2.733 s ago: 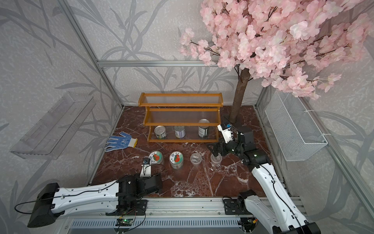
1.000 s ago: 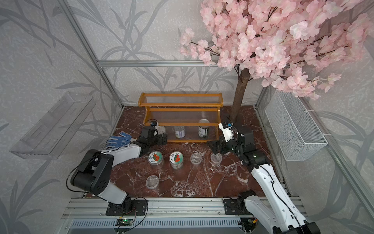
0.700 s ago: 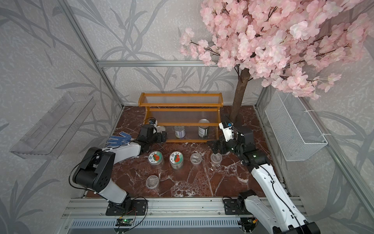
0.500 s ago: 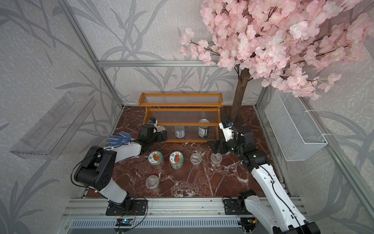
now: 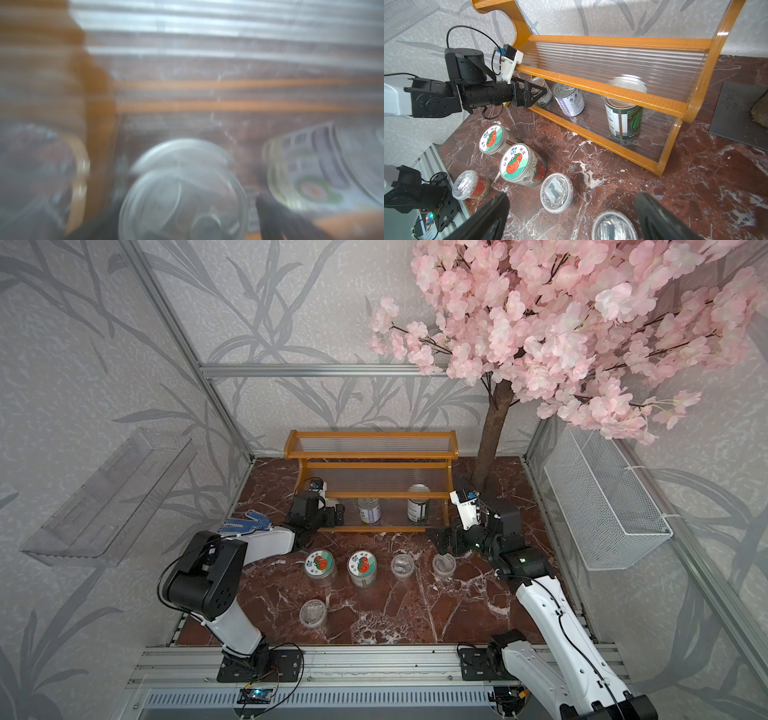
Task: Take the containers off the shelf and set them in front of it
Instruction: 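Pick up a container from the shelf.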
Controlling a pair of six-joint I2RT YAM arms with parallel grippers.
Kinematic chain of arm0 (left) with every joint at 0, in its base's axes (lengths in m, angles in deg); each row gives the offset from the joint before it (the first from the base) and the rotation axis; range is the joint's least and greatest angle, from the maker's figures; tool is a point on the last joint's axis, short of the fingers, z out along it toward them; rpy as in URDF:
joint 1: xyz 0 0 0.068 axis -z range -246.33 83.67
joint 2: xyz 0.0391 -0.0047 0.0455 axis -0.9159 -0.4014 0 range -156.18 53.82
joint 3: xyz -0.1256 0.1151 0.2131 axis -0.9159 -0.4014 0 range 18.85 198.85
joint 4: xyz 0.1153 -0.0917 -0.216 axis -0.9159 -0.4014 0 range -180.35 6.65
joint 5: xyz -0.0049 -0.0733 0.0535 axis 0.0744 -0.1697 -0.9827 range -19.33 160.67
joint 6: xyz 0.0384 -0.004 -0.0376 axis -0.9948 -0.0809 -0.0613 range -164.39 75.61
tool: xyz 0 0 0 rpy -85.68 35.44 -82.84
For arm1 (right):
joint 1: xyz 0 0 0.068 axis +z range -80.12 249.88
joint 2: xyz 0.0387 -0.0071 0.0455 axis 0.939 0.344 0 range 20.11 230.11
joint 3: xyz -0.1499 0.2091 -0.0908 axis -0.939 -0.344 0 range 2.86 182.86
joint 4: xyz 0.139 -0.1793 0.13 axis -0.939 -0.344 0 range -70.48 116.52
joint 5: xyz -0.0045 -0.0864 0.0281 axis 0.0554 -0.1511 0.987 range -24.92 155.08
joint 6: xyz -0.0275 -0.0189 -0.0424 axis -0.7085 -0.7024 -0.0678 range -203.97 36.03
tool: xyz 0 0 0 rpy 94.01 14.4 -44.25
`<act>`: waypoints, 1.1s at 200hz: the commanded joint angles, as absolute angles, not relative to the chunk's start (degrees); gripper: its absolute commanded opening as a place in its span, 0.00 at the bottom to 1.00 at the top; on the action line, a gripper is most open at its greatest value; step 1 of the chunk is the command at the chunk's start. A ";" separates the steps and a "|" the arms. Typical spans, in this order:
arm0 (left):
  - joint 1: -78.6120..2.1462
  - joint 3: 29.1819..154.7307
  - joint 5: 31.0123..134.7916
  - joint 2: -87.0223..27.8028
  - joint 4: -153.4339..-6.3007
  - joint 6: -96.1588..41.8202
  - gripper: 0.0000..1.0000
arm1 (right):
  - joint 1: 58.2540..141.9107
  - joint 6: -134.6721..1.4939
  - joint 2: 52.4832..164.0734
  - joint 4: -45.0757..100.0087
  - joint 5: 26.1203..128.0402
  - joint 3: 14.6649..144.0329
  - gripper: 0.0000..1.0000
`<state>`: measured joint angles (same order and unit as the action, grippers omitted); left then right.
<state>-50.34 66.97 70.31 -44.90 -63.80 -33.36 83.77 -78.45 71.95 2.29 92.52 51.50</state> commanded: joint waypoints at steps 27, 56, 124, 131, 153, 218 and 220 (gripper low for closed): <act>-50.69 68.59 71.72 -46.00 -66.43 -34.24 0.80 | 83.85 -79.23 72.12 3.27 92.04 52.25 0.99; -50.64 68.60 71.90 -45.16 -67.29 -34.28 0.77 | 83.83 -78.88 72.16 3.56 92.47 51.91 0.99; -50.64 67.91 72.32 -38.84 -68.95 -35.73 0.75 | 83.81 -78.26 72.40 4.58 94.33 51.73 0.99; -50.60 67.68 72.33 -38.04 -68.78 -35.51 0.75 | 83.82 -78.17 72.47 4.74 94.43 51.72 0.99; -50.64 67.28 73.16 -35.82 -69.19 -35.31 0.75 | 83.84 -78.17 72.44 4.72 94.68 51.64 0.99; -50.51 65.48 77.38 -31.73 -76.08 -34.76 0.75 | 83.82 -78.06 72.30 4.37 95.05 51.64 0.99; -50.47 65.44 77.49 -31.60 -76.41 -34.73 0.75 | 83.85 -78.08 72.29 4.41 95.05 51.64 0.99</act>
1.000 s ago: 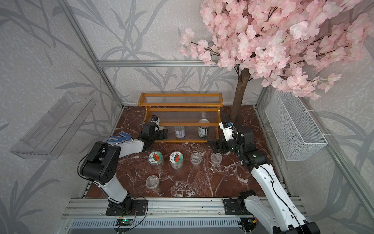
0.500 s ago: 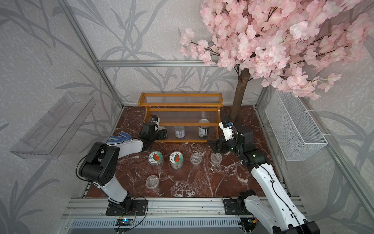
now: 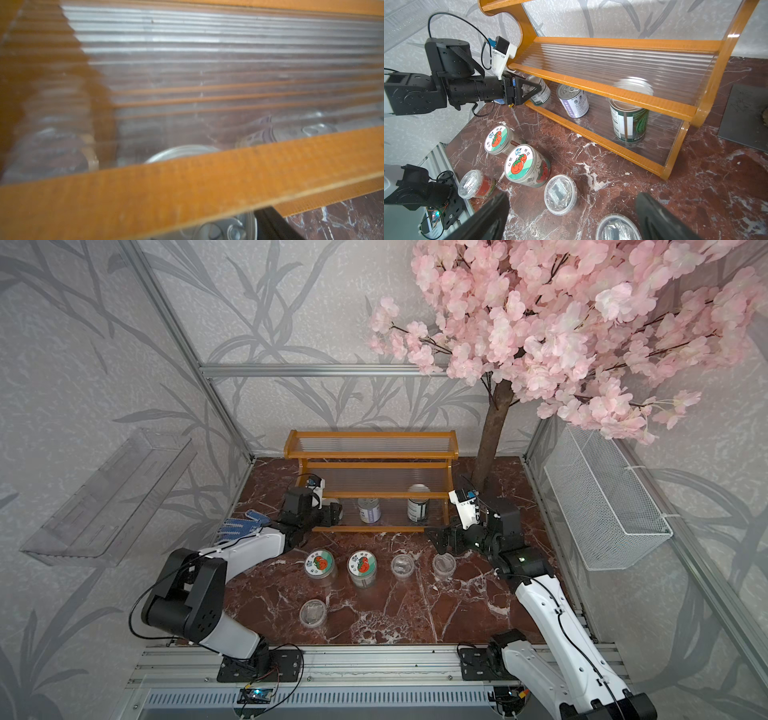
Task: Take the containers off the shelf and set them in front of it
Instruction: 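Pick up a container from the shelf.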
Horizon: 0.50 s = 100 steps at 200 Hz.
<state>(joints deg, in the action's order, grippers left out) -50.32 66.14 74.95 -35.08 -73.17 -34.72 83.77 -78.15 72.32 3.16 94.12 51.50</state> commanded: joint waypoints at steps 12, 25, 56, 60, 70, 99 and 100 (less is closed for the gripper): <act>-50.21 65.13 77.88 -30.22 -77.69 -34.63 0.75 | 83.85 -78.01 72.37 4.46 95.05 51.55 0.99; -49.91 64.11 77.89 -28.21 -78.60 -34.47 0.75 | 83.84 -77.91 72.32 4.53 95.10 51.47 0.99; -48.72 62.72 78.04 -23.31 -82.36 -34.63 0.75 | 83.79 -77.82 72.39 4.61 95.14 51.33 0.99; -48.52 62.78 77.98 -22.76 -83.05 -34.69 0.75 | 83.84 -77.82 72.39 4.67 95.14 51.31 0.99; -47.83 62.72 77.97 -21.32 -84.98 -34.58 0.75 | 83.80 -77.69 72.56 4.74 95.36 51.33 0.99; -42.87 63.80 75.69 -16.04 -91.98 -34.72 0.75 | 83.89 -77.17 72.85 4.99 96.18 51.36 0.99; -42.56 63.87 75.51 -15.82 -92.24 -34.76 0.75 | 83.87 -77.14 72.85 4.99 96.19 51.37 0.99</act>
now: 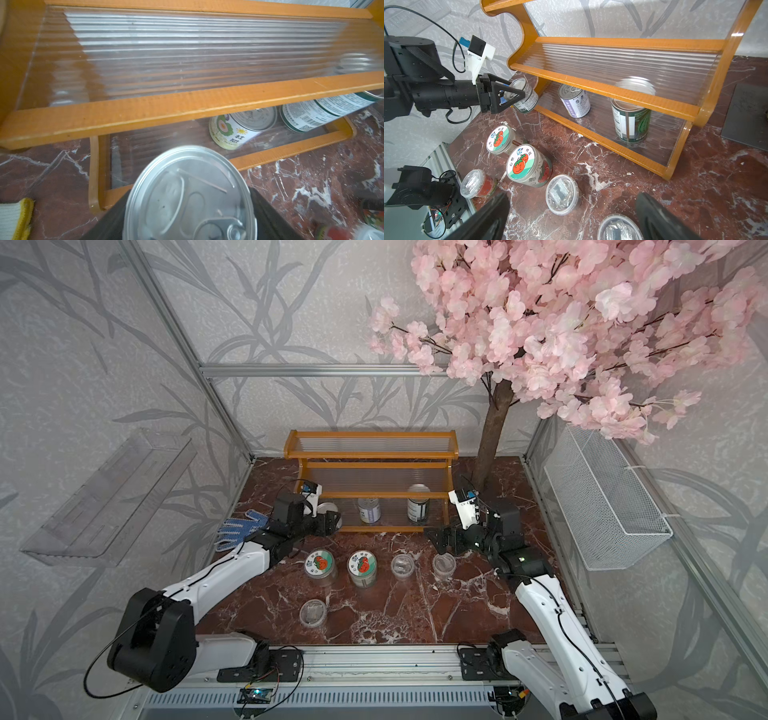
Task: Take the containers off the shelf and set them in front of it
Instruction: 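Pick up a container from the shelf, then place the container at the center of the board.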
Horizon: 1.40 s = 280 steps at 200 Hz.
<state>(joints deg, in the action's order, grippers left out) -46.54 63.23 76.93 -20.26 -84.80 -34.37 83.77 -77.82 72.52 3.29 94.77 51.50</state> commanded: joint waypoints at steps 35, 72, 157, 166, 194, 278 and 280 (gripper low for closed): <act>-33.68 66.60 71.18 -8.98 -99.18 -32.69 0.75 | 83.93 -77.04 73.00 4.61 97.60 51.37 0.99; -21.32 71.14 66.33 -5.78 -106.39 -29.89 0.75 | 83.86 -79.16 72.94 1.86 97.56 52.59 0.99; 7.04 61.75 58.42 -1.68 -108.47 -18.27 0.75 | 83.94 -80.15 70.70 -1.32 97.60 52.19 0.99; 9.21 59.74 57.85 -2.54 -107.37 -18.36 0.76 | 83.94 -79.96 70.71 -0.78 97.38 51.78 0.99; 9.87 53.81 58.14 -3.62 -101.69 -17.75 0.77 | 83.94 -79.74 71.77 0.39 98.00 51.64 0.99; 9.26 44.48 51.22 -6.51 -92.99 -16.46 0.76 | 83.91 -80.45 72.13 -0.28 97.39 52.26 0.99; 9.26 44.55 51.13 -6.59 -93.36 -16.01 0.76 | 83.89 -80.39 72.07 -0.29 97.35 52.25 0.99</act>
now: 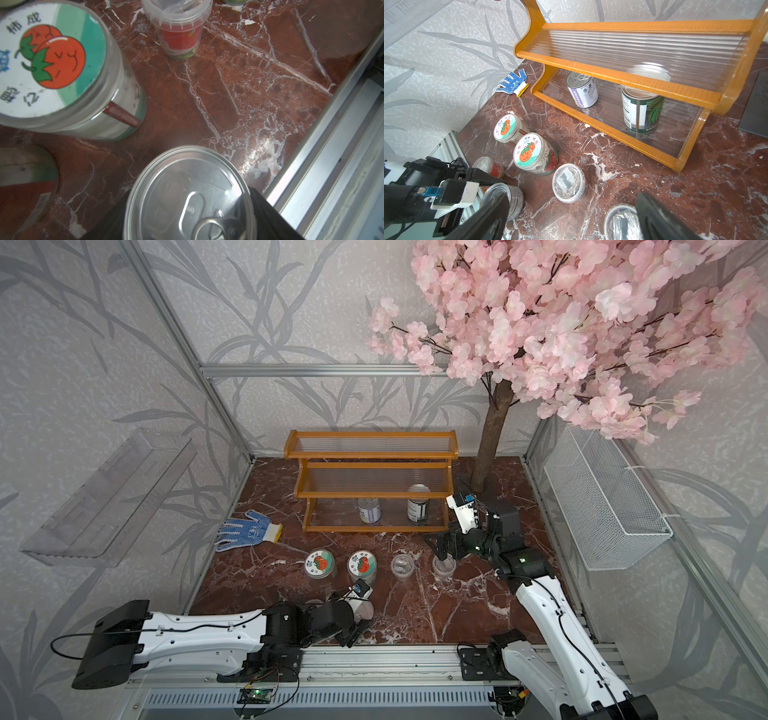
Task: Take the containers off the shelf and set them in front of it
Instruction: Place the container at the center of the board.
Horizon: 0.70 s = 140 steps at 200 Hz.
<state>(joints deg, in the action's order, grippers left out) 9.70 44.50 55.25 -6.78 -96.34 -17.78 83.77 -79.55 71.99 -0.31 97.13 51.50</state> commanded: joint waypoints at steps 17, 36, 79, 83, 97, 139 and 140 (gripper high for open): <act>9.25 44.23 53.24 -6.82 -93.61 -15.11 0.76 | 83.94 -80.62 71.88 -0.39 96.91 52.08 0.99; 9.17 43.21 54.07 -6.95 -92.66 -14.36 0.77 | 83.94 -80.59 72.05 -0.24 97.06 51.83 0.99; 9.17 43.25 54.95 -5.45 -94.31 -12.81 0.83 | 83.94 -80.38 72.14 0.08 97.00 51.56 0.99; 9.17 43.08 54.99 -5.29 -94.41 -12.42 0.84 | 83.94 -80.29 72.05 0.14 96.99 51.51 0.99; 9.17 42.98 54.68 -5.07 -95.34 -11.29 0.86 | 83.94 -80.11 71.93 0.04 96.93 51.46 0.99; 9.17 43.94 52.79 -4.43 -100.39 -9.76 0.84 | 83.91 -80.56 71.27 -0.81 96.47 51.11 0.99; 9.17 43.97 52.81 -4.40 -100.48 -9.76 0.84 | 83.93 -80.55 71.27 -0.77 96.51 51.11 0.99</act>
<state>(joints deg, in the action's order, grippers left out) 9.33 43.80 54.40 -5.38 -96.45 -11.18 83.77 -79.74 72.14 -0.40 96.81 51.50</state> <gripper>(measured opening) 0.842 0.989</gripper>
